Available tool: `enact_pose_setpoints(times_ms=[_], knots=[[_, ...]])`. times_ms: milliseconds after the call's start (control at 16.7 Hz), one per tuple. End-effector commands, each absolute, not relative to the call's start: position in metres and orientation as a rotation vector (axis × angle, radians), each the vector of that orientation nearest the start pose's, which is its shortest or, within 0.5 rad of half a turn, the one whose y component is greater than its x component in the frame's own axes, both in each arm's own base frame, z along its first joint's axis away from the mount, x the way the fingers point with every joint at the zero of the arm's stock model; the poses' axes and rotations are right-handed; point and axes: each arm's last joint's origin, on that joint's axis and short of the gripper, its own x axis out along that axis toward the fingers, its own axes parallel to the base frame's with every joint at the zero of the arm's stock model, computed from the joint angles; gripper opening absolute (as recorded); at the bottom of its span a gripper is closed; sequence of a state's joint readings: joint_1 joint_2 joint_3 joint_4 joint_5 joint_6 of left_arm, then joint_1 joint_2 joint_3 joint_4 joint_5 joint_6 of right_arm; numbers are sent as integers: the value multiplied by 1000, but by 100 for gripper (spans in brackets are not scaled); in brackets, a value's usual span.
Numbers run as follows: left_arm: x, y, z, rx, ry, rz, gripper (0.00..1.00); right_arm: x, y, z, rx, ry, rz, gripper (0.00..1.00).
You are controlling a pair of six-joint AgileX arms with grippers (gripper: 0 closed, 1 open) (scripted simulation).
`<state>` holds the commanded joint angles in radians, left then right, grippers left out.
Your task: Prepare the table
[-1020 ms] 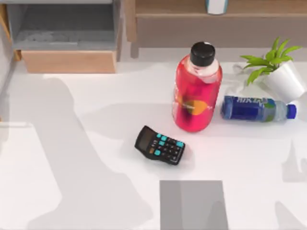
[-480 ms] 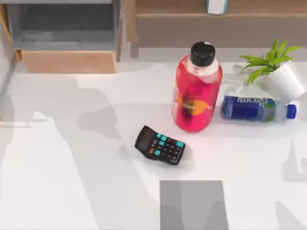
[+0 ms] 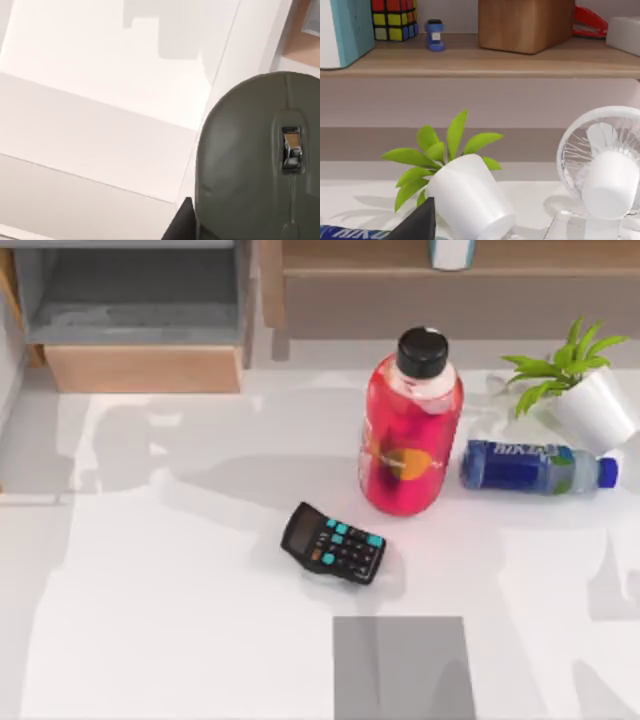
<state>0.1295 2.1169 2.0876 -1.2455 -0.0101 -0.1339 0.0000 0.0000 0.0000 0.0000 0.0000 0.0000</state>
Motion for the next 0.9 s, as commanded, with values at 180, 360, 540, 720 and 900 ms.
enact_pose_setpoints(times_ms=[180,360,540,720,900], knots=[[422,-4,275,-223,1319,169,0,106,-1,160,0,0,0,100],[403,-85,251,-216,1405,117,0,106,-1,160,0,0,0,100],[367,-169,220,-164,1494,78,0,106,-1,160,0,0,0,100],[314,-242,194,-86,1536,45,0,106,-1,160,0,0,0,100],[258,-295,173,-10,1534,15,0,106,-1,160,0,0,0,100]])
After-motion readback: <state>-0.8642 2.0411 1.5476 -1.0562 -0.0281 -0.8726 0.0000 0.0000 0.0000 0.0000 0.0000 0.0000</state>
